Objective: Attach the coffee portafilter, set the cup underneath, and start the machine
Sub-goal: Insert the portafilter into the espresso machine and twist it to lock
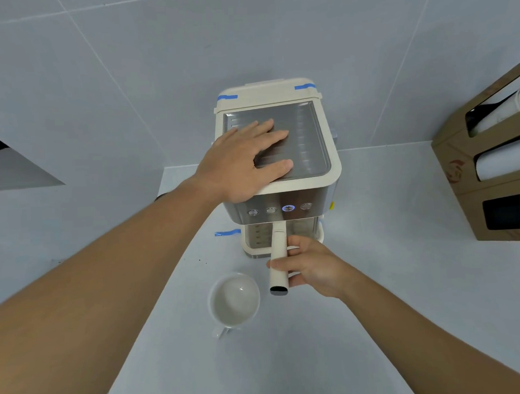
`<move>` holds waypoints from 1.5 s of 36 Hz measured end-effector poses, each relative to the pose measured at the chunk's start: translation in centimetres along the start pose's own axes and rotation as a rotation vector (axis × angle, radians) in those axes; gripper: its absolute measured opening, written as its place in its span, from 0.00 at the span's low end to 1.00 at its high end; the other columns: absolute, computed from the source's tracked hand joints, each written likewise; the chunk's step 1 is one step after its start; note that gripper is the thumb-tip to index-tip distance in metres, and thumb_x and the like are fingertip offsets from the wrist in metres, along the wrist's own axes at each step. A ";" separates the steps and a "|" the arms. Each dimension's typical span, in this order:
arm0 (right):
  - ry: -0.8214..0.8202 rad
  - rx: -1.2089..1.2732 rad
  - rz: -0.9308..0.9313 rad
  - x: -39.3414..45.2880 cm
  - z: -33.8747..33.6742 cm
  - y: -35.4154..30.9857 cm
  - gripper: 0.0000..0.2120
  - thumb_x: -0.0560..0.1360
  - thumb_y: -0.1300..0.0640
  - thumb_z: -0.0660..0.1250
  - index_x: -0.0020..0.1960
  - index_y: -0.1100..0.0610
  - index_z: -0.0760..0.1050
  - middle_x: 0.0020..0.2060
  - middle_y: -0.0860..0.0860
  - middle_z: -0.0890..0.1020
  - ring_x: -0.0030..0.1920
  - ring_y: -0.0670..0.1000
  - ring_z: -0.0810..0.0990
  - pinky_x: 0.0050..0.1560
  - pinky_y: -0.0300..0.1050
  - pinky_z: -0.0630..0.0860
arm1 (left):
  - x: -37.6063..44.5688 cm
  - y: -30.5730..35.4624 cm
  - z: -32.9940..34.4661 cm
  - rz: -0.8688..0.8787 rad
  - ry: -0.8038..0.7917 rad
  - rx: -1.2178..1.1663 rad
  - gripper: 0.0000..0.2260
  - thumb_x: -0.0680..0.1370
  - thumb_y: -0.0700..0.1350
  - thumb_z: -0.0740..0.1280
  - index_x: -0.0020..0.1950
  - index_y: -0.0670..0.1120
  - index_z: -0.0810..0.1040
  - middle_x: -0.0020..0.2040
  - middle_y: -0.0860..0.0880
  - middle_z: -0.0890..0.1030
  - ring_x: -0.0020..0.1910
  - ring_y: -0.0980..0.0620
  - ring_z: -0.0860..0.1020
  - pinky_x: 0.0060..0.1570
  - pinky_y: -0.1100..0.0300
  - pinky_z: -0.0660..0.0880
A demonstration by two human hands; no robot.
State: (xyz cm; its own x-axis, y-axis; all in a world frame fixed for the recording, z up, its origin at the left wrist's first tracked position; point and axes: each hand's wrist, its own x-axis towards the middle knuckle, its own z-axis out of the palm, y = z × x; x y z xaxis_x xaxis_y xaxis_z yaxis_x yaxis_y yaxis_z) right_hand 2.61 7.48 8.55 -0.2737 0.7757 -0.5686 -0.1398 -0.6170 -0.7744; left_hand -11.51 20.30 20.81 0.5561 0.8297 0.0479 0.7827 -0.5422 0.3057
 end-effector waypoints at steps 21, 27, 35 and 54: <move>0.044 0.178 -0.029 3.1 3.6 0.9 0.23 0.70 0.68 0.74 0.62 0.57 0.73 0.52 0.56 0.82 0.43 0.52 0.84 0.40 0.51 0.83 | -0.3 0.6 -0.4 -0.030 0.029 -0.037 0.29 0.73 0.66 0.59 0.74 0.61 0.66 0.78 0.56 0.62 0.77 0.54 0.59 0.75 0.50 0.54; 0.037 0.253 -0.035 3.8 5.0 0.7 0.24 0.70 0.68 0.74 0.63 0.59 0.71 0.47 0.53 0.81 0.44 0.52 0.84 0.40 0.50 0.83 | -0.3 0.8 -0.4 -0.038 0.034 -0.044 0.30 0.72 0.67 0.58 0.73 0.61 0.67 0.78 0.56 0.63 0.76 0.53 0.61 0.74 0.49 0.56; 0.052 0.385 -0.069 5.0 6.9 0.7 0.26 0.69 0.68 0.75 0.63 0.59 0.71 0.54 0.58 0.79 0.47 0.55 0.84 0.42 0.52 0.83 | -0.4 0.8 -0.5 -0.043 0.037 -0.047 0.26 0.76 0.63 0.63 0.73 0.62 0.66 0.78 0.56 0.61 0.77 0.54 0.58 0.73 0.53 0.52; 0.143 0.532 -0.130 6.5 9.7 0.9 0.21 0.70 0.67 0.75 0.58 0.57 0.71 0.56 0.59 0.80 0.49 0.53 0.82 0.45 0.53 0.84 | -0.2 0.4 -0.2 -0.056 0.054 -0.070 0.28 0.72 0.67 0.60 0.72 0.64 0.67 0.78 0.59 0.63 0.77 0.56 0.59 0.74 0.51 0.54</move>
State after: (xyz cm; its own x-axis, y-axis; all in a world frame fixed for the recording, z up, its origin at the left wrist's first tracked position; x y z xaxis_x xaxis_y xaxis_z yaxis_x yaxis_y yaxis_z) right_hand -8.51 10.66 6.84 -0.0958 0.8374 -0.5381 -0.6342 -0.4680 -0.6155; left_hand -11.31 19.95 21.14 0.4947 0.8655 0.0790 0.7896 -0.4855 0.3753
